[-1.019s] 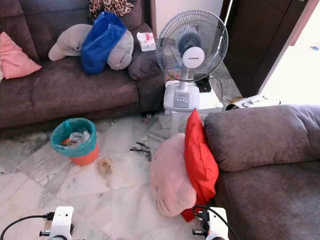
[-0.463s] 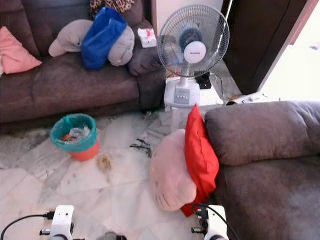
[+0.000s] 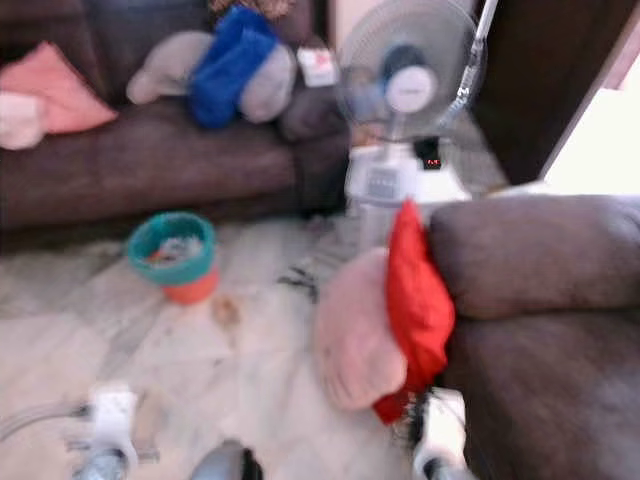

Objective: Move the pillow to the sofa from floor

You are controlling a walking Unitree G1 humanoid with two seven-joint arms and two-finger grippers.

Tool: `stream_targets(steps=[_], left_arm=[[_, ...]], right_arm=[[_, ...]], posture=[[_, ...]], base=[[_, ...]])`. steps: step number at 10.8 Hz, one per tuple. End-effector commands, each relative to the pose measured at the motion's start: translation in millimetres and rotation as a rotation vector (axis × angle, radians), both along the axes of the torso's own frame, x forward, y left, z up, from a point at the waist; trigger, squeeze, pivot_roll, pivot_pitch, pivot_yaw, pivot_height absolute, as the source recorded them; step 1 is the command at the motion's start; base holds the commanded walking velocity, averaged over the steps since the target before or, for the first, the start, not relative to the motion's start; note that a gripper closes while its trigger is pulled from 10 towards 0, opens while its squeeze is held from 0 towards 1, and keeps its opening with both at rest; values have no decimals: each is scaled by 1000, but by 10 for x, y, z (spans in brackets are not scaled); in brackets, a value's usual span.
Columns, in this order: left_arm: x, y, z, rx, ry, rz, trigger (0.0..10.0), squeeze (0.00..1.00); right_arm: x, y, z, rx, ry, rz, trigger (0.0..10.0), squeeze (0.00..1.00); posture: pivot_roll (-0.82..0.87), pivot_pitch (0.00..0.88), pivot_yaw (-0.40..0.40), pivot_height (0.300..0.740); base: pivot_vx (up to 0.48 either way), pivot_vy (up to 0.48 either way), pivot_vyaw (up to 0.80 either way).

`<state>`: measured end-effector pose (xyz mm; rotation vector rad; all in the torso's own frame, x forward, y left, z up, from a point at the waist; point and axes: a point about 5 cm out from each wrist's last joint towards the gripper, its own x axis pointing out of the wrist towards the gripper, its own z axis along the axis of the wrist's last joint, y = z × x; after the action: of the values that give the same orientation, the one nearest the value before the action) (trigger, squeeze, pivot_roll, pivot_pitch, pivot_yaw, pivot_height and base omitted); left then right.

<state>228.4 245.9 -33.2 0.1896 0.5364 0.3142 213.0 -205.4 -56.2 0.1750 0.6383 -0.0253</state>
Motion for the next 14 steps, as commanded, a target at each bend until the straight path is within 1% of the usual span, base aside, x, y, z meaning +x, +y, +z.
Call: stream_targets(steps=[1,2,3,4,5,6,7,8,9,10,11,12,13,14], left_arm=[[97,-28,95,3,-76,-9,10000,0],[125,-37,138,36,-110,-12,10000,0],[157,-16,201,50,-163,22,10000,0],[224,-26,310,54,-247,30,10000,0],[389,-141,596,129,-408,-85,10000,0],[519,-205,918,153,-560,-110,10000,0],[588,-244,1136,176,-648,-136,10000,0],[615,-292,1325,191,-711,-161,10000,0],[594,-298,1416,199,-738,-155,10000,0],[547,-335,1543,215,-772,-177,10000,0],[487,-361,1649,219,-797,-188,10000,0],[431,-386,1759,219,-822,-188,10000,0],[388,-439,1834,208,-834,-193,10000,0],[372,-557,1903,188,-842,-228,10000,0]], right_arm=[[63,32,49,-1,-43,22,10000,0],[154,65,116,-28,-86,55,10000,0],[274,49,219,-12,-157,9,10000,0],[408,83,346,-10,-242,16,10000,0],[579,143,548,-26,-372,39,10000,0],[733,183,803,-49,-520,55,10000,0],[837,195,1027,-47,-633,35,10000,0],[888,166,1246,-82,-731,32,10000,0],[882,146,1339,-92,-772,30,10000,0],[846,166,1483,-122,-830,56,10000,0],[803,170,1587,-122,-865,43,10000,0],[777,193,1716,-140,-901,56,10000,0],[760,223,1832,-128,-923,58,10000,0],[753,311,1920,-119,-923,118,10000,0]], posture=[[50,121,7,663],[48,120,6,663],[46,122,6,663],[44,127,3,663],[46,128,1,663],[55,130,0,663],[50,130,2,663],[47,127,4,663],[41,126,5,663],[43,124,5,663],[41,120,5,663],[48,115,2,663],[49,110,0,663],[49,103,-1,663]], base=[[0,0,0],[0,0,0],[0,0,0],[0,0,0],[0,0,0],[0,0,0],[0,0,0],[0,0,0],[0,0,0],[0,0,0],[0,0,0],[0,0,0],[0,0,0],[0,0,0]])
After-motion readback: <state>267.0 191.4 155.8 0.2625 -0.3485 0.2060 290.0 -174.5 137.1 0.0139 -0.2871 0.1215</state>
